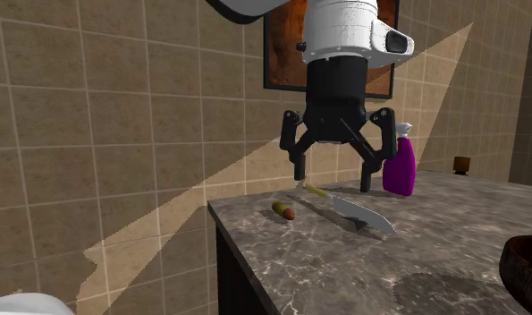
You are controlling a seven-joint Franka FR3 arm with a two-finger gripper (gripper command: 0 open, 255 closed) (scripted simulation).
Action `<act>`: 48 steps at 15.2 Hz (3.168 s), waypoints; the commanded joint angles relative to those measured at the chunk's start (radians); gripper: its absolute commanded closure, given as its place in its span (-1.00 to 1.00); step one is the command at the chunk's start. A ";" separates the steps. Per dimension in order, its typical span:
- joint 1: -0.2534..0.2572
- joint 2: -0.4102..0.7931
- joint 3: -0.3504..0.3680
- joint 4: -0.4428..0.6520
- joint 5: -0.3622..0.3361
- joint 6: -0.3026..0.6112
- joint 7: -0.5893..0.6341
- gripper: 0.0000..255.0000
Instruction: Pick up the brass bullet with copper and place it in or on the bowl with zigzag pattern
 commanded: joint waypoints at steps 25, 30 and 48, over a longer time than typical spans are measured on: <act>0.317 0.469 0.103 0.084 -0.016 0.460 -0.584 -1.00; 0.316 0.486 0.102 0.051 -0.018 0.509 -0.583 -1.00; 0.317 0.478 0.102 0.072 -0.017 0.482 -0.585 1.00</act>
